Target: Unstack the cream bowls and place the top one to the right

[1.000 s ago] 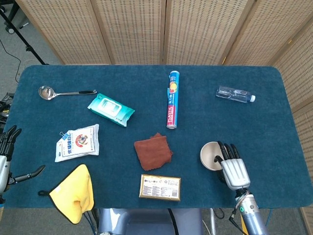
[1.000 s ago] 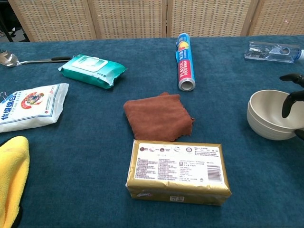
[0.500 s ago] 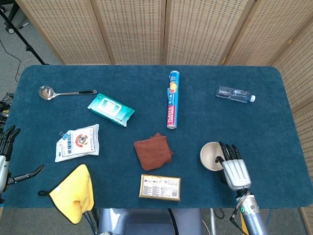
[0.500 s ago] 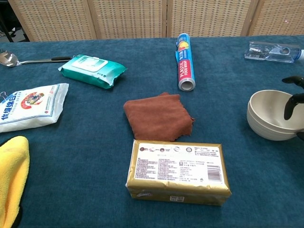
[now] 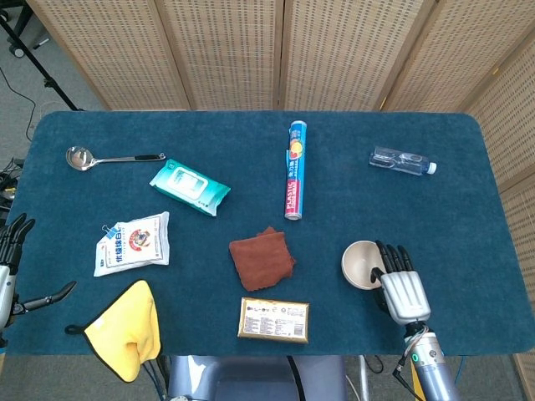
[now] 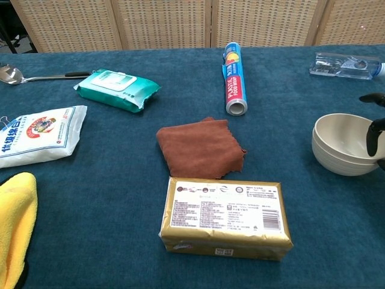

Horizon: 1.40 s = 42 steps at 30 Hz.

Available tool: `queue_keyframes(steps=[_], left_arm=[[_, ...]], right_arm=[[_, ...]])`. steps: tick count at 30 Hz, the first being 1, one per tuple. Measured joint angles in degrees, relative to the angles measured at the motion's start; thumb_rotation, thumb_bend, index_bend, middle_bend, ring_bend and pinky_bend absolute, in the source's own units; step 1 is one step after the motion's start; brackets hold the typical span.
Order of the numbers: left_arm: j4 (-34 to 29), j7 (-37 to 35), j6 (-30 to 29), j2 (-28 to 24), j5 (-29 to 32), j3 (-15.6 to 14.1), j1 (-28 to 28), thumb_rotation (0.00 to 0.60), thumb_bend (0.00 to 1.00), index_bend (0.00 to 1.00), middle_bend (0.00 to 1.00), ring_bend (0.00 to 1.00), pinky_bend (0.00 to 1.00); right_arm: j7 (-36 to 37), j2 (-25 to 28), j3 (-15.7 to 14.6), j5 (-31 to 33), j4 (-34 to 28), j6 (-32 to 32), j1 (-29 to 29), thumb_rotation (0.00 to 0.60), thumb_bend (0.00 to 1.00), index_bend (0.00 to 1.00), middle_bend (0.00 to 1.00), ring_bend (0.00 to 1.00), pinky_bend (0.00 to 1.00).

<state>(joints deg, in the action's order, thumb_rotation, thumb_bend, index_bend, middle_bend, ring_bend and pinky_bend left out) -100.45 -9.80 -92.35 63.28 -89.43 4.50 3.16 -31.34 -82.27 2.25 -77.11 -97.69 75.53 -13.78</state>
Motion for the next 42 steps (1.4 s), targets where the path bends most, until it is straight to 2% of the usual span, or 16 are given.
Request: queue_keyframes(steps=[29,42], left_arm=[[0.04,-0.14,-0.07,-0.09,0.00,0.02,-0.02,0.323,0.10,0.00,0.00,0.00,0.00],[-0.01,-0.16,-0.18,-0.14,0.04,0.08,-0.06,0.323,0.10,0.00,0.00,0.00,0.00]], right_arm=[[-0.20,0.40,0.45,0.10,-0.17,0.88,0.13,0.600,0.47,0.56,0.02,0.00,0.00],[-1.07,1.20,1.39,-0.32,-1.21,1.94,-0.12,0.600,0.47,0.56,0.02,0.00,0.00]])
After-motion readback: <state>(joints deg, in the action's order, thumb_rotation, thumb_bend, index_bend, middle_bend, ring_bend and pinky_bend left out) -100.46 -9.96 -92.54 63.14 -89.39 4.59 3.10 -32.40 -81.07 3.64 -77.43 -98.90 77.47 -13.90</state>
